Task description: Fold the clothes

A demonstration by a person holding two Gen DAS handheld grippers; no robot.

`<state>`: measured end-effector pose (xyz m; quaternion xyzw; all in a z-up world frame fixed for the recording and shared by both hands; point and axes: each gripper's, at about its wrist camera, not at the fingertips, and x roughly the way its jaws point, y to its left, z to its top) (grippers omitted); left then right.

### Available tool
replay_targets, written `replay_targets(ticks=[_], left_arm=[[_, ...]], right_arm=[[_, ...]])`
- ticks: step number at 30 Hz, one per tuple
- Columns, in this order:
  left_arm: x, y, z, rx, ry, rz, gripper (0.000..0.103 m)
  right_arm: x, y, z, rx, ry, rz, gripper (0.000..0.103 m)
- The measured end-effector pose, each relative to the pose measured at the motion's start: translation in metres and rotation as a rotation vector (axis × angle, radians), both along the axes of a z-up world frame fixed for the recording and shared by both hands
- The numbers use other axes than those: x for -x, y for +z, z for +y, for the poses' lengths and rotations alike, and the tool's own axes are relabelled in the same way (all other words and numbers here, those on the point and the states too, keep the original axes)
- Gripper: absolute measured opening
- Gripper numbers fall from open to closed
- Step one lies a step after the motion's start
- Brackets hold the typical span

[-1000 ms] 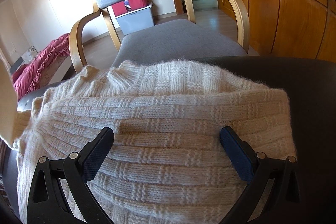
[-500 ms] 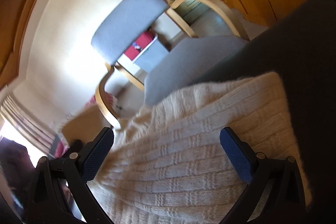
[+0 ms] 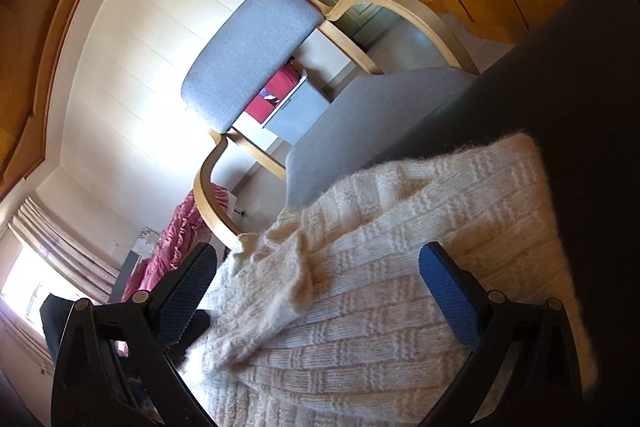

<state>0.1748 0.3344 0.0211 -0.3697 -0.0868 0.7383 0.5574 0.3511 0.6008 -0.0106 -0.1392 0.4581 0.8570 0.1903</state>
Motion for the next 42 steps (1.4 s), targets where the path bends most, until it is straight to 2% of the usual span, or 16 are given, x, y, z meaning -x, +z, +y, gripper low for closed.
replay_targets(ticks=[3, 6, 10, 13, 16, 19, 20, 22, 23, 24, 27, 31, 35, 37, 39, 42], left_arm=[[0.037, -0.004, -0.060, -0.021, 0.206, 0.039, 0.024], [0.072, -0.025, -0.108, -0.005, 0.373, -0.001, 0.024], [0.105, -0.055, -0.144, -0.042, 0.440, -0.208, 0.024], [0.105, -0.062, -0.142, -0.030, 0.440, -0.224, 0.024], [0.100, -0.057, -0.138, -0.032, 0.417, -0.186, 0.024], [0.100, -0.056, -0.137, -0.063, 0.399, -0.181, 0.024], [0.101, -0.055, -0.136, -0.073, 0.395, -0.180, 0.024], [0.107, -0.053, -0.130, -0.085, 0.392, -0.178, 0.024], [0.106, -0.052, -0.128, -0.086, 0.390, -0.174, 0.024], [0.105, -0.051, -0.127, -0.086, 0.388, -0.169, 0.025], [0.104, -0.048, -0.124, -0.101, 0.388, -0.150, 0.025], [0.100, -0.042, -0.124, -0.112, 0.393, -0.118, 0.026], [0.101, -0.044, -0.123, -0.050, 0.432, -0.108, 0.027], [0.104, -0.047, -0.128, -0.045, 0.463, -0.121, 0.027], [0.108, -0.052, -0.127, -0.029, 0.467, -0.144, 0.027], [0.113, -0.059, -0.116, 0.032, 0.444, -0.168, 0.027]], right_arm=[[0.003, 0.002, -0.002, -0.018, 0.012, 0.003, 0.103], [0.004, 0.010, -0.009, -0.078, 0.025, 0.016, 0.103], [0.015, 0.014, -0.023, -0.115, 0.094, -0.018, 0.103], [0.028, 0.010, -0.027, -0.088, 0.146, -0.067, 0.097], [0.045, 0.001, -0.027, -0.019, 0.207, -0.112, 0.080], [0.058, 0.001, -0.031, -0.049, 0.212, -0.182, 0.074], [0.062, 0.001, -0.032, -0.061, 0.213, -0.206, 0.068], [0.070, 0.000, -0.035, -0.084, 0.214, -0.253, 0.038], [0.075, 0.000, -0.037, -0.096, 0.215, -0.277, 0.017], [0.079, 0.000, -0.038, -0.108, 0.216, -0.301, 0.015], [0.082, 0.007, -0.044, -0.137, 0.210, -0.331, 0.011], [0.056, 0.033, -0.061, -0.223, 0.137, -0.281, 0.011], [0.057, 0.016, -0.064, -0.266, 0.091, -0.420, 0.011], [0.056, 0.005, -0.062, -0.265, 0.096, -0.451, 0.012], [0.046, 0.012, -0.062, -0.258, 0.053, -0.428, 0.018], [0.062, 0.039, -0.093, -0.411, 0.114, -0.376, 0.018]])
